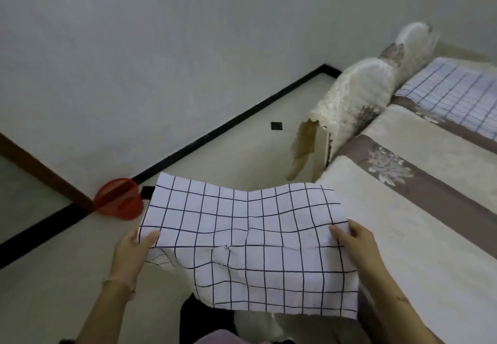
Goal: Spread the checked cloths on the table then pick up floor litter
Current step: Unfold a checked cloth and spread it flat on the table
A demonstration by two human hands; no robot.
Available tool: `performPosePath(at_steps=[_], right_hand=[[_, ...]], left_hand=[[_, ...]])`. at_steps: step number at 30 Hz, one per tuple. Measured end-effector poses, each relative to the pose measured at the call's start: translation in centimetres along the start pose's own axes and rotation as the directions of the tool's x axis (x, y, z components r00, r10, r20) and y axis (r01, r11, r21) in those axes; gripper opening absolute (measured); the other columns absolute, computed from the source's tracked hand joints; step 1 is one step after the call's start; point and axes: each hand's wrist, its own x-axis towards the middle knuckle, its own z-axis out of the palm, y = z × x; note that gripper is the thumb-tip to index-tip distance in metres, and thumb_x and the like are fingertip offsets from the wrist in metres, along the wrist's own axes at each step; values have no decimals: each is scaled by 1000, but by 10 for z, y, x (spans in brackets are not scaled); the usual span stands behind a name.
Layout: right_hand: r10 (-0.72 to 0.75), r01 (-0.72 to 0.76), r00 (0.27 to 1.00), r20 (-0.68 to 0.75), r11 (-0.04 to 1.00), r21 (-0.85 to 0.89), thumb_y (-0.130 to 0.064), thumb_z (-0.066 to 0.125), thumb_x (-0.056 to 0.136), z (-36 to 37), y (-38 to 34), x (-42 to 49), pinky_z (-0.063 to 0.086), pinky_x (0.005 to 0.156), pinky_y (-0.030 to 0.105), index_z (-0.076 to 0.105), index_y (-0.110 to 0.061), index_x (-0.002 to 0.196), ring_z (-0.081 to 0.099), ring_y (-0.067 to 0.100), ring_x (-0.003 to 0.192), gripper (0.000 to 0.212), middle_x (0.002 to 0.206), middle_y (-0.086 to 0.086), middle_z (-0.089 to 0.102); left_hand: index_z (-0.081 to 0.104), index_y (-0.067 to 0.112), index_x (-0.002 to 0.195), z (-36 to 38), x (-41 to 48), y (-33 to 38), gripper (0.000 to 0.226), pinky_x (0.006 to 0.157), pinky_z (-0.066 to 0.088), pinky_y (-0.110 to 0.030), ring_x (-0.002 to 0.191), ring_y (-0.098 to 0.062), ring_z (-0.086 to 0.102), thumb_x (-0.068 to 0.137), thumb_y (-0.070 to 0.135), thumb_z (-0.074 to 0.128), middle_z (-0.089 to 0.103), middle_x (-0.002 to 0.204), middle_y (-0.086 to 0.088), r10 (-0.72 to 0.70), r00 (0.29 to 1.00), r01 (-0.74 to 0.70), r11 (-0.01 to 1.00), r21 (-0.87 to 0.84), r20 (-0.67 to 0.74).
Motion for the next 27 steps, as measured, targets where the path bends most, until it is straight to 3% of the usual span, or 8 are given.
performPosePath(at_steps=[4, 8, 11, 14, 17, 20, 24, 27], right_hand=[[69, -64, 996, 60, 995, -79, -12, 60, 88, 59, -9, 31, 42, 57, 24, 65, -3, 82, 55, 18, 69, 13, 77, 9, 64], [116, -112, 992, 40, 991, -76, -17, 60, 88, 106, -32, 68, 51, 72, 31, 68, -7, 99, 63, 22, 85, 17, 93, 9, 69], [101, -101, 995, -4, 994, -50, -13, 59, 89, 131, -70, 93, 42, 61, 21, 65, -10, 94, 58, 11, 77, 9, 88, 7, 66], [75, -75, 995, -65, 997, -1, -12, 61, 88, 144, -108, 122, 41, 60, 21, 65, -12, 89, 57, 17, 78, 4, 83, 5, 65], [62, -50, 989, -134, 995, 91, -12, 60, 88, 147, -142, 146, 45, 64, 25, 67, -12, 91, 58, 13, 77, 8, 84, 1, 67], [60, -29, 981, -185, 986, 162, -12, 58, 89, 148, -166, 177, 49, 69, 29, 67, -14, 93, 61, 13, 79, 10, 86, -2, 68], [74, -28, 973, -219, 979, 204, -11, 58, 89, 153, -178, 234, 47, 62, 23, 67, -15, 91, 62, 13, 78, 9, 83, -1, 68], [75, -27, 977, -198, 971, 236, -8, 58, 89, 156, -192, 279, 49, 56, 18, 66, -16, 83, 60, 14, 70, 13, 77, 1, 67]], left_hand=[[61, 2, 117, -26, 41, -9, 28, 88, 44, -38, 104, -30, 58, 90, 9, 61, 63, 110, -13, -49, 998, 48, 999, -22, -34], [61, 1, 116, -49, 103, 9, 28, 89, 43, -37, 106, -30, 58, 89, 10, 63, 63, 110, -16, -91, 996, 90, 996, -29, -27], [60, 2, 114, -55, 152, 47, 26, 89, 42, -35, 99, -25, 57, 90, 10, 61, 63, 111, -14, -66, 997, 66, 998, 3, 41], [64, 11, 106, -56, 205, 90, 17, 97, 46, -42, 103, -25, 61, 89, 16, 64, 66, 105, -5, -9, 995, 1, 997, 80, 102], [62, 15, 117, -44, 255, 132, 40, 99, 47, -50, 114, -31, 59, 82, 32, 70, 65, 119, -9, 4, 991, -17, 995, 96, 133], [62, 14, 110, -17, 293, 172, 21, 83, 52, -37, 97, -27, 63, 90, 15, 62, 68, 103, -7, 70, 983, -79, 996, 47, 169], [62, 17, 108, 28, 347, 203, 18, 93, 50, -49, 102, -33, 63, 91, 14, 61, 67, 109, -12, 93, 974, -115, 989, 97, 207], [59, 8, 117, 71, 390, 224, 25, 88, 47, -42, 96, -29, 59, 92, 13, 59, 64, 105, -12, 61, 974, -89, 989, 121, 216]])
